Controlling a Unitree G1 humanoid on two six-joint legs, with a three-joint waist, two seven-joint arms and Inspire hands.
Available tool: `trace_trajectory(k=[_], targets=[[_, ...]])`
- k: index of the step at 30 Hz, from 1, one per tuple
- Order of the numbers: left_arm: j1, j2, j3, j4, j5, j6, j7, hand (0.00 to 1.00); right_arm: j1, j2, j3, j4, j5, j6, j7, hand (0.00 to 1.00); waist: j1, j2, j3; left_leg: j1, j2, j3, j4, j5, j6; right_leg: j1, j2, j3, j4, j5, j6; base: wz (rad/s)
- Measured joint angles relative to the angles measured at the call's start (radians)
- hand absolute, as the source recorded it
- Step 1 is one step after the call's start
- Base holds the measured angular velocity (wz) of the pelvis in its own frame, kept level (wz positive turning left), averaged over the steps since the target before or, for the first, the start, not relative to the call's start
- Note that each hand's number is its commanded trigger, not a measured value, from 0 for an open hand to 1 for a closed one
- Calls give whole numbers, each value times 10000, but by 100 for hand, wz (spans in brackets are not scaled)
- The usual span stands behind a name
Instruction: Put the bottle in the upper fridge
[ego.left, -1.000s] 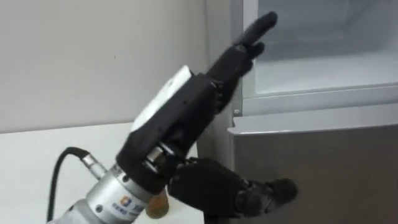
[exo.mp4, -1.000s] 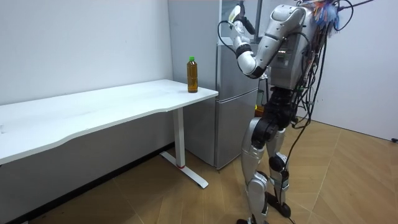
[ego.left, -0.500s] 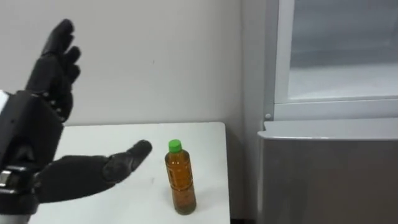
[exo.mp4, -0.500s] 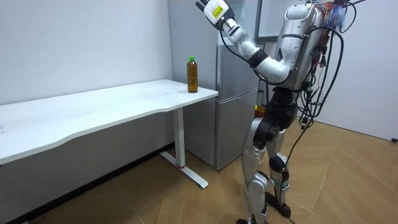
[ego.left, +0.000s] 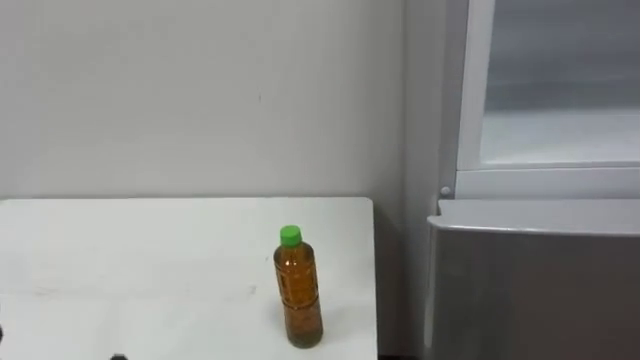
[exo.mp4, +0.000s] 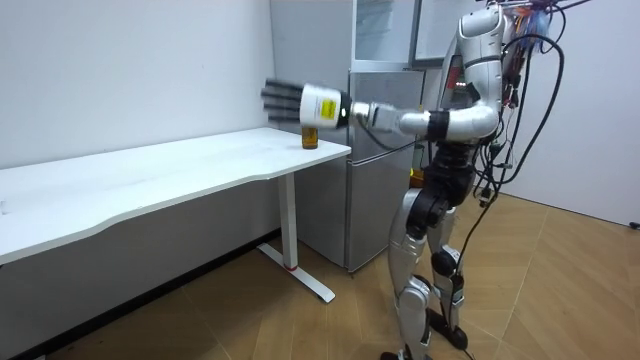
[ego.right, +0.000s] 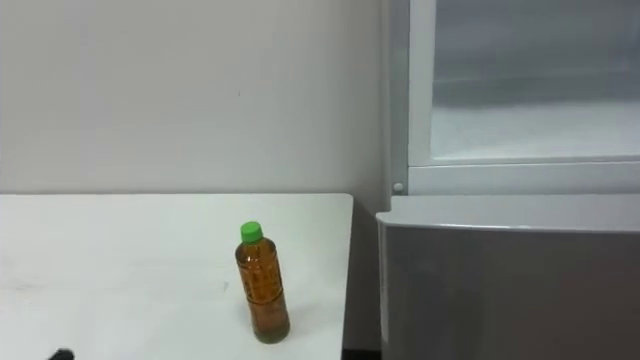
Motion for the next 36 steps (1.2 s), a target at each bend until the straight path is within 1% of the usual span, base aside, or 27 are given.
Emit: trace_trajectory(k=[2, 3, 4, 5, 6, 8, 9, 10, 11, 12, 14, 17, 21, 22, 26, 28, 32, 34, 36], targets=[[146, 3, -23, 1516, -241, -6, 186, 0, 140, 38, -265, -193, -235, -10, 0, 0, 28, 18, -10, 54, -17, 7, -7, -1, 2, 44, -12, 10, 5, -1, 3, 0], [178, 1, -61, 1869, -260, -3, 250, 0, 162, 49, -334, -193, -252, -9, -4, 0, 26, -79, 3, 95, -17, 18, -20, -1, 2, 67, -13, 14, 4, 0, 4, 0], [188, 3, -213, 2614, -379, -3, 345, 0, 200, 50, -361, -186, -209, -6, -10, 0, 34, -54, 69, 185, -17, 14, -40, -3, 1, 168, -11, 9, -3, 0, 4, 0], [193, -3, -363, 3380, -466, -7, 474, 0, 210, 41, -432, -201, -196, -7, -31, 0, 111, -65, 53, 192, -16, 13, -31, -7, 1, 179, -12, 9, 1, -1, 5, 0], [192, -1, -470, 3771, -483, -7, 509, 0, 209, 23, -437, -213, -196, -7, -40, 0, 114, -83, 64, 182, -13, 14, -27, -9, 2, 164, -11, 13, 5, -2, 6, 0], [197, -1, -970, 5342, -436, -25, 584, 0, 358, 12, -530, -484, -268, -6, -122, 0, 97, -48, 61, 163, -12, 27, -38, -25, 12, 148, -13, 19, 11, -6, 12, 0], [231, 1, -1092, 5671, -436, -26, 584, 0, 412, 12, -532, -561, -300, -16, -125, 0, 91, -90, 77, 167, -12, 29, -40, -28, 14, 148, -13, 22, 12, -7, 13, 0], [285, -3, -1262, 6228, -424, -24, 587, 0, 430, 15, -534, -577, -325, -19, -131, 0, 56, -48, 49, 169, -11, 29, -35, -29, 15, 149, -13, 26, 20, -7, 13, 0], [327, -5, -1387, 6699, -365, -58, 656, 0, 424, 16, -541, -551, -361, -21, -132, 0, 18, -131, 82, 174, -11, 29, -41, -29, 15, 149, -13, 21, 27, -6, 12, 0], [328, -5, -1436, 6933, -325, -71, 688, 0, 419, 16, -545, -545, -376, -24, -132, 0, -12, -150, 90, 175, -11, 30, -40, -28, 15, 150, -13, 28, 30, -6, 12, 0], [328, 4, -1572, 7872, -313, -219, 756, 0, 423, 26, -545, -546, -473, -161, -127, 0, -112, -137, 80, 190, -11, 53, -70, -28, 15, 150, -13, 100, 27, -6, 12, -4], [375, 7, -1822, 8541, -311, -256, 797, 0, 524, 24, -545, -551, -470, -346, -151, 0, -149, -83, 58, 258, -8, 160, -102, -29, 15, 137, -21, 194, 22, -6, 13, -9], [401, 32, -2112, 9054, 4, -296, 791, 0, 518, 18, -545, -558, -520, -366, -382, 0, -226, -40, 41, 333, -5, 293, -166, -29, 15, 133, -35, 256, 32, -6, 16, -9], [307, 49, -2191, 9392, 81, -358, 771, 0, 513, 18, -545, -554, -519, -374, -436, 0, -247, -35, 36, 351, -5, 324, -174, -29, 16, 133, -36, 287, 30, -6, 17, -6], [134, 48, -2257, 10354, 281, -359, 571, 0, 527, 22, -545, -513, -503, -483, -443, 0, -440, -47, 33, 361, -5, 353, -168, -29, 16, 123, -36, 317, 24, -7, 18, -2], [129, 48, -2305, 10544, 310, -358, 475, 0, 521, 23, -530, -507, -451, -483, -452, 0, -528, -57, 31, 351, -5, 352, -161, -29, 16, 116, -38, 306, 26, -11, 25, 0], [87, 59, -2718, 11024, 294, -315, 456, 0, 503, 76, -510, -539, -377, -479, -570, 0, -684, -70, 25, 366, -5, 360, -168, -29, 16, 116, -41, 318, 29, -15, 31, 0], [59, 55, -2821, 11155, 294, -214, 421, 0, 495, 87, -512, -517, -369, -464, -631, 0, -682, -87, 21, 387, -4, 387, -185, -29, 16, 98, -45, 354, 24, -16, 33, -7], [18, 73, -2778, 11287, 342, -164, 316, 0, 476, 87, -513, -519, -369, -464, -718, 0, -635, -85, 14, 395, 6, 472, -256, -28, 17, -7, -47, 458, 33, -22, 36, -13]])
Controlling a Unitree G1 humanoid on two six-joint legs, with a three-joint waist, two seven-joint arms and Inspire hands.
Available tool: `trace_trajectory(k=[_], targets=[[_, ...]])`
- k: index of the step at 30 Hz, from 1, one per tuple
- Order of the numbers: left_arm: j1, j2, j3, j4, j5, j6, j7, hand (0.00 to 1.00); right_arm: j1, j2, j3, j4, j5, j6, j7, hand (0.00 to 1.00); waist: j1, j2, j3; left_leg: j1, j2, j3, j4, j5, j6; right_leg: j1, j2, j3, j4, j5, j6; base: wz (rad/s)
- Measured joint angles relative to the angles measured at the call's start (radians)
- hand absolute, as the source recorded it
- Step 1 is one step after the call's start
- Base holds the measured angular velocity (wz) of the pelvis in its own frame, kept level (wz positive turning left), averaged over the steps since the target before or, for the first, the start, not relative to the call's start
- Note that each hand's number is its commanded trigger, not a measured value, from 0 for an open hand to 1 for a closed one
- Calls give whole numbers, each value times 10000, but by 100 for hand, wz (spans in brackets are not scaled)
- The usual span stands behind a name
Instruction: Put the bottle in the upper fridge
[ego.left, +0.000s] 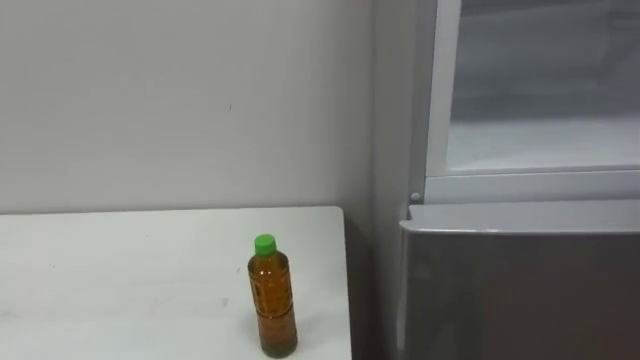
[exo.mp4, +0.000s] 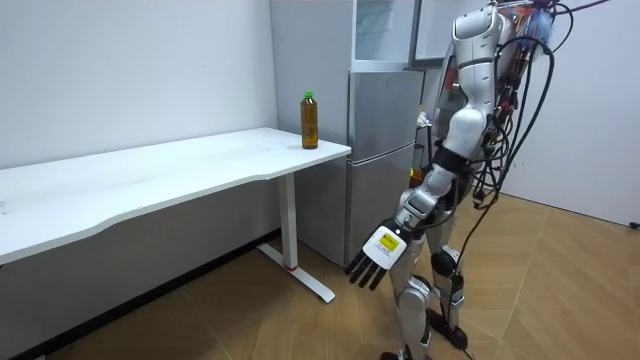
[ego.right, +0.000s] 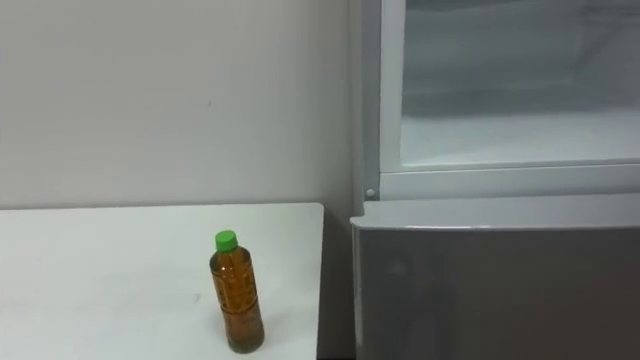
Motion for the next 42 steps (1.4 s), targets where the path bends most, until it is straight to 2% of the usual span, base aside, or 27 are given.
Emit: trace_trajectory(k=[8, 16, 20, 26, 33, 39, 42], targets=[[-291, 197, -73, 523, -49, 143, -519, 0, -34, 54, 113, 47, 285, 7, -174, 0, -42, -57, -30, -66, -12, 101, -68, 2, 3, -129, -12, 109, 57, 8, 11, -3], [-605, 235, -50, 1003, -82, 296, -996, 0, -109, 47, 187, 30, 153, 81, -161, 0, -17, -105, -5, -55, -11, 268, -69, 2, 4, -254, -37, 273, 146, 4, 17, -6], [-567, 349, -45, 1058, -83, 441, -1180, 0, -143, 74, 191, 24, 184, 219, -155, 0, -16, -132, 19, -74, -8, 332, -64, -2, 11, -319, -49, 311, 155, 3, 19, -4], [-578, 353, 127, 1092, -83, 752, -1418, 0, -260, 52, 191, 1, 156, 452, -176, 0, -17, -141, 23, -93, -7, 331, -59, -9, 23, -335, -50, 289, 157, -8, 33, 0], [-588, 354, 262, 1104, -74, 822, -1647, 0, -323, 49, 205, -49, 100, 470, -151, 0, 19, -131, 23, -100, -7, 347, -60, -9, 23, -325, -48, 292, 174, -8, 33, 0], [-805, 372, 149, 1189, -84, 833, -1707, 0, -265, -78, 816, -1480, -682, 612, -73, 0, 50, -119, 24, -256, -4, 358, -54, -9, 24, -516, -53, 318, 212, -13, 36, -1], [-884, 395, 150, 1228, -71, 834, -1732, 0, -133, -75, 1204, -2893, -1284, 683, -27, 0, 72, -148, 10, -253, -4, 372, -51, -9, 24, -516, -52, 337, 216, -12, 36, -1]])
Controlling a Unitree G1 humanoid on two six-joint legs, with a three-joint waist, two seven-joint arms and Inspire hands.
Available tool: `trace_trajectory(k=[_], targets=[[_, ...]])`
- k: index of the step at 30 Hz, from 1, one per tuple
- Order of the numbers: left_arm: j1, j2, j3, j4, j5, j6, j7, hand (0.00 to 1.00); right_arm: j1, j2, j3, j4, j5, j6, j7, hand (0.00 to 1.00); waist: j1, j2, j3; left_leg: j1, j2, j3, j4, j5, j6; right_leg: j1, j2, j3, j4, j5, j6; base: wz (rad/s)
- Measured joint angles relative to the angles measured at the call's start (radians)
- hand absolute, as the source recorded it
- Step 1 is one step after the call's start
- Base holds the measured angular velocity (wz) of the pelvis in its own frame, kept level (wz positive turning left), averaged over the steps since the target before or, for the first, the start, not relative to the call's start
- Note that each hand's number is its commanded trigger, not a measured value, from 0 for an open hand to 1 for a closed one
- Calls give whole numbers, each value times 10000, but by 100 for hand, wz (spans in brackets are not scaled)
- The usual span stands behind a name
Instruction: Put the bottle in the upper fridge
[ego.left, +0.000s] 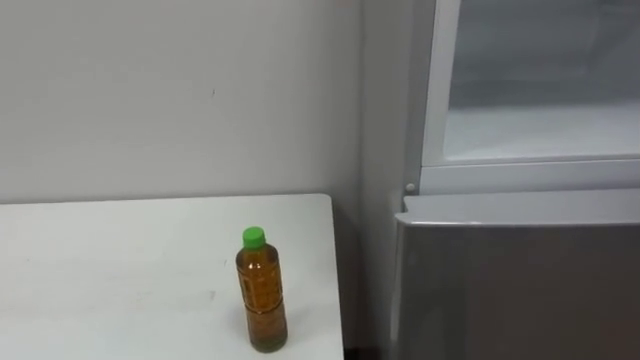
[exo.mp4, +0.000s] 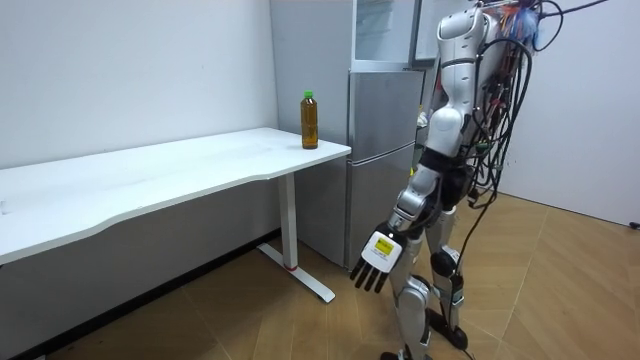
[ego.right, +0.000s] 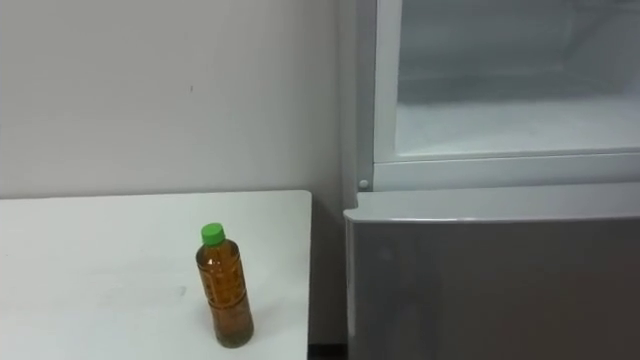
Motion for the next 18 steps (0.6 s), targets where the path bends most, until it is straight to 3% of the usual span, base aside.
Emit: trace_trajectory(k=[2, 10, 13, 18], targets=[[-51, 7, 46, -24, 2, 21, -119, 0, 148, -17, 89, -1581, -446, 82, 140, 0, 10, 7, 17, -10, 0, 0, 0, 0, 0, 2, 0, -22, -3, 1, -1, 0], [-51, 122, 182, -126, 39, 211, -468, 0, -44, -67, 399, -3504, -2076, 253, 1009, 0, 238, -119, 30, -173, 7, -1, 169, -7, 5, -12, -7, -90, -2, 1, -1, 2], [-9, 119, 186, -147, 47, 288, -505, 0, -28, -213, 590, -4513, -2080, 462, 1466, 0, 272, -119, 30, -163, 13, -3, 169, -19, 22, -9, -7, -89, 22, 1, -2, 1], [-3, 183, 186, -260, 33, 299, -526, 0, -125, -291, 628, -5684, -2031, 469, 1664, 0, 354, -201, 27, -139, 22, -5, 171, -30, 39, 15, -13, -87, 123, 4, -3, 0]])
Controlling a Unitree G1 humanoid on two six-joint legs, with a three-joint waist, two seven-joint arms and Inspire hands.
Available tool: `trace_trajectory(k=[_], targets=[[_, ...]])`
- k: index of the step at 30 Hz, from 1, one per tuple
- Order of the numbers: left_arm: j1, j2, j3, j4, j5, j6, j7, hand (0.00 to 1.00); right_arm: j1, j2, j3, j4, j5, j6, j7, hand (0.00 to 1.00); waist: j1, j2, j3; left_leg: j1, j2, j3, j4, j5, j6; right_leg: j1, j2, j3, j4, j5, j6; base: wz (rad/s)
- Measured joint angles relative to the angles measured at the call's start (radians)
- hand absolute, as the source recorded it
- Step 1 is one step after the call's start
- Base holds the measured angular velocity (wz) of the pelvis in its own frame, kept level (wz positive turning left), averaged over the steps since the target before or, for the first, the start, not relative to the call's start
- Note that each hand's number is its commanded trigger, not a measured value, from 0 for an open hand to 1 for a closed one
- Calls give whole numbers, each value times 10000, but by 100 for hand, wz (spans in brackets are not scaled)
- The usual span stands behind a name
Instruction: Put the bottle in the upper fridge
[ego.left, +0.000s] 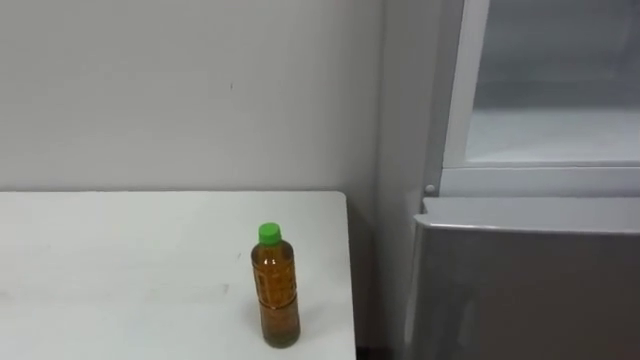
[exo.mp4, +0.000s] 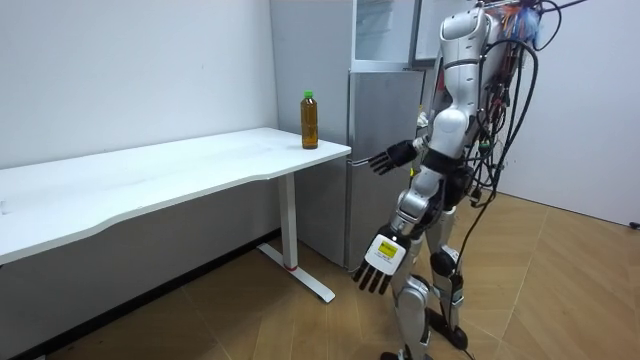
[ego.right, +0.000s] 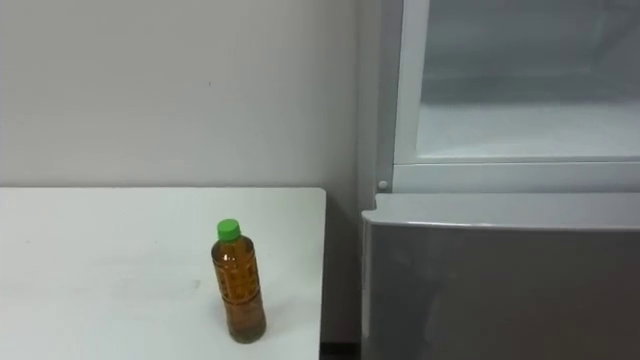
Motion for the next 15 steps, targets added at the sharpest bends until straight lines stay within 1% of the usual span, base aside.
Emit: trace_trajectory(k=[1, 2, 4, 6, 8, 11, 15], targets=[[6, 36, -12, 4, 2, -1, -20, 0, 3, -9, 6, -154, 2, 24, 110, 0, 74, -31, 7, -12, 1, 1, 7, -8, 14, -5, 1, -1, 22, 1, 0, 0], [21, 70, -18, 14, 7, 4, -72, 0, 21, -45, 7, -485, 3, 176, 243, 0, 86, -32, 10, -57, 16, 2, 59, -38, 32, -24, 6, -5, 33, 5, -2, 0], [43, 117, -18, 9, 39, 52, -202, 0, 93, -128, 13, -1170, 3, 280, 380, 0, 134, 27, -9, -177, 48, 0, 205, -117, 50, -20, 24, -5, 43, 19, 2, 0], [63, 154, -16, 10, 40, 89, -227, 0, 57, -111, 23, -1798, 44, 290, 438, 0, 172, 52, -8, -198, 54, 3, 223, -120, 54, -70, 28, 11, 61, 50, 0, 0], [54, 205, -27, 14, 42, 148, -236, 0, -57, -110, 28, -2382, 44, 289, 576, 0, 243, 29, -8, -179, 58, 5, 231, -120, 55, -121, 28, 18, 130, 56, 0, 0], [27, 204, -35, 58, 49, 133, -238, 0, -220, -110, 26, -2896, 50, 276, 642, 0, 407, 27, -5, -171, 69, 20, 234, -119, 55, -154, 30, 26, 189, 56, 0, 0], [133, 204, -40, 52, 177, 143, -239, 0, -376, -128, 22, -3334, 40, 291, 675, 0, 444, 20, -9, -214, 78, 20, 247, -119, 54, -187, 34, 15, 189, 57, -2, 0]])
